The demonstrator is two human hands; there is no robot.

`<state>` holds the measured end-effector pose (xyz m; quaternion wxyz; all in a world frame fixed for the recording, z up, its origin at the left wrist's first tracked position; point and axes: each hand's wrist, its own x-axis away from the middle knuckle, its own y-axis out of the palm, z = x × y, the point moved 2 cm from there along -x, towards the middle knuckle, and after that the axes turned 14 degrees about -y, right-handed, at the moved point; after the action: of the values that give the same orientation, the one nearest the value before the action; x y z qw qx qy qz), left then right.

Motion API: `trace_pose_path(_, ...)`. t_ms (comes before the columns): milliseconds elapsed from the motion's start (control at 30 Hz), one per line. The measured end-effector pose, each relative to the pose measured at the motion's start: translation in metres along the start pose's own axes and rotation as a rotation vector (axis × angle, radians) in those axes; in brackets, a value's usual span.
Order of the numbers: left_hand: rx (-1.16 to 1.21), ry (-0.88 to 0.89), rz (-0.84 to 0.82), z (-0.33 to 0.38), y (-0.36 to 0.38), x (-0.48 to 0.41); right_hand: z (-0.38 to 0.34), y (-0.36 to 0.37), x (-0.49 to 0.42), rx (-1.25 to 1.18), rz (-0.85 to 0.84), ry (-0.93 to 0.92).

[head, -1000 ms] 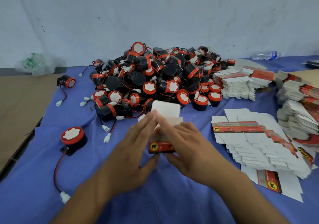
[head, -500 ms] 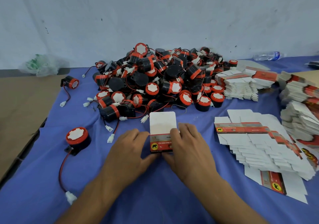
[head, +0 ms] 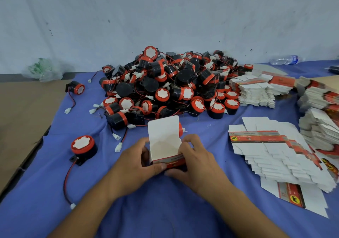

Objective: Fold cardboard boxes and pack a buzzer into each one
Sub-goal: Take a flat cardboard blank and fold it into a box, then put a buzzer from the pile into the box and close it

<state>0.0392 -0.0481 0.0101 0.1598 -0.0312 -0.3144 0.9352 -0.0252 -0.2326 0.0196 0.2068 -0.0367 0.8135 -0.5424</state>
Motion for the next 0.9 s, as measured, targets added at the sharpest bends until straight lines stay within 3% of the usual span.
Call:
trace_pose_path(133, -0.192, 0.019, 0.167, -0.004, -0.014, -0.002, 0.011, -0.009, -0.003, -0.224, 0.206, 0.011)
trace_pose_path(200, -0.162, 0.016, 0.275, -0.004, -0.024, -0.004, 0.023, -0.011, -0.007, -0.258, 0.282, 0.055)
trace_pose_path(333, -0.051, -0.040, 0.399, -0.008, -0.032, -0.006, 0.043, -0.005, -0.019, -0.172, 0.078, -0.012)
trace_pose_path(433, -0.026, -0.022, 0.386, -0.009, -0.030, -0.005, 0.044, 0.007, -0.029, -0.181, -0.023, -0.109)
trace_pose_path(733, 0.041, 0.108, 0.313, 0.003, -0.021, 0.003, 0.037, 0.005, -0.036, -0.179, 0.102, -0.266)
trace_pose_path(800, 0.085, 0.119, 0.399, 0.009, -0.023, 0.005, 0.036, 0.003, -0.040, -0.137, 0.118, -0.273)
trace_pose_path(900, 0.243, 0.125, 0.623, 0.010, -0.037, 0.007, 0.031, 0.010, -0.041, -0.046, -0.003, -0.318)
